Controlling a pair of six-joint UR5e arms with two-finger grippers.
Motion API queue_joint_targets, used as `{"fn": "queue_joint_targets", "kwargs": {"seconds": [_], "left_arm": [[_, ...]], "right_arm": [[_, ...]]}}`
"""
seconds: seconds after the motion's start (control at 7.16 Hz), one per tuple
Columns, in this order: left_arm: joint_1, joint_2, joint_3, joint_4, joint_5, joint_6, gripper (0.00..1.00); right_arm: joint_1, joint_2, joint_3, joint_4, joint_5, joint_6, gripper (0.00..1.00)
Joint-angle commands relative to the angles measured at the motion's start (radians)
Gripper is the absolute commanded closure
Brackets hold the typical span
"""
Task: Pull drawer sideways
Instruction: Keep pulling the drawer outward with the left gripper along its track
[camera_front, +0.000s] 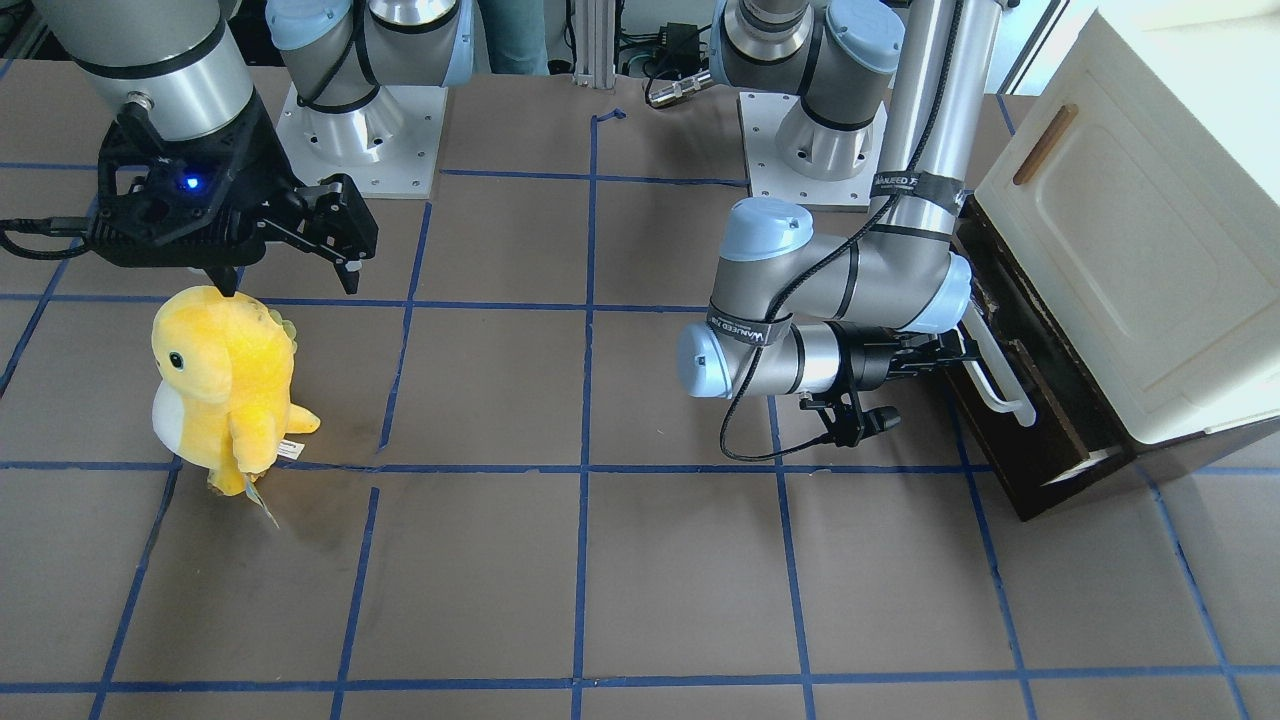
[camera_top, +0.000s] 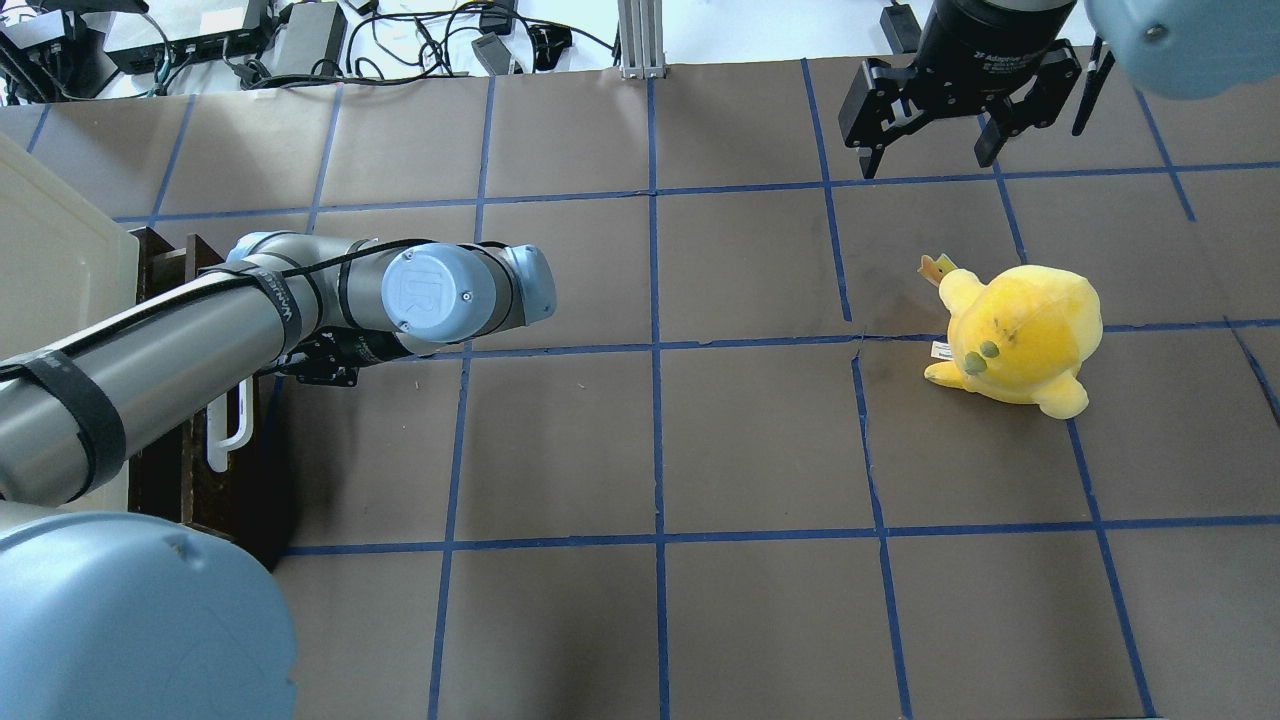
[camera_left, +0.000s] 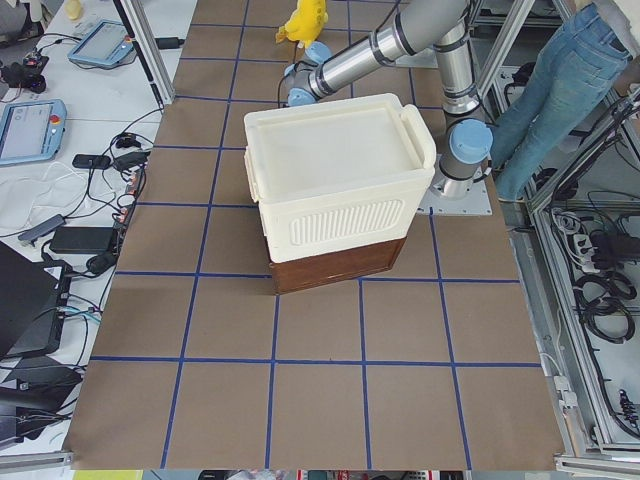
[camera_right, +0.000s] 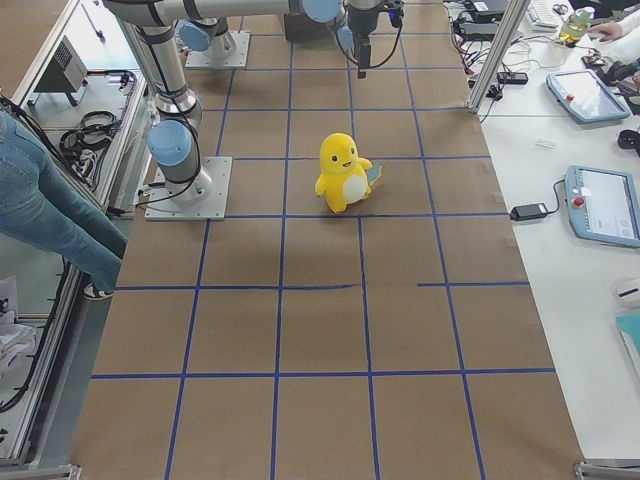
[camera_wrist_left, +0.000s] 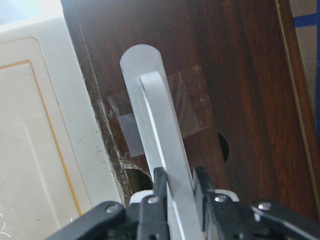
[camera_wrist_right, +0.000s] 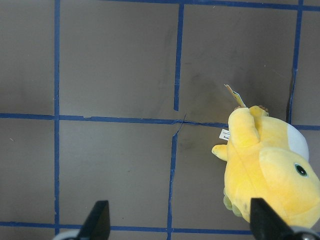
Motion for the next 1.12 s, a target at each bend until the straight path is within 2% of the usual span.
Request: {"fn": "queue_joint_targets", "kwargs": {"seconds": [0.0, 0.98], "left_arm": [[-0.001, -0.007, 0.029, 0.002, -0.006, 0.006, 0.88], [-0.027, -0.009, 0.025, -0.004, -0.023, 0.005, 0.88]], "right_arm": [[0.000, 0.000, 0.000, 0.000, 0.000, -0.002, 0.00], [0.000, 0.000, 0.000, 0.000, 0.000, 0.000, 0.00]]}}
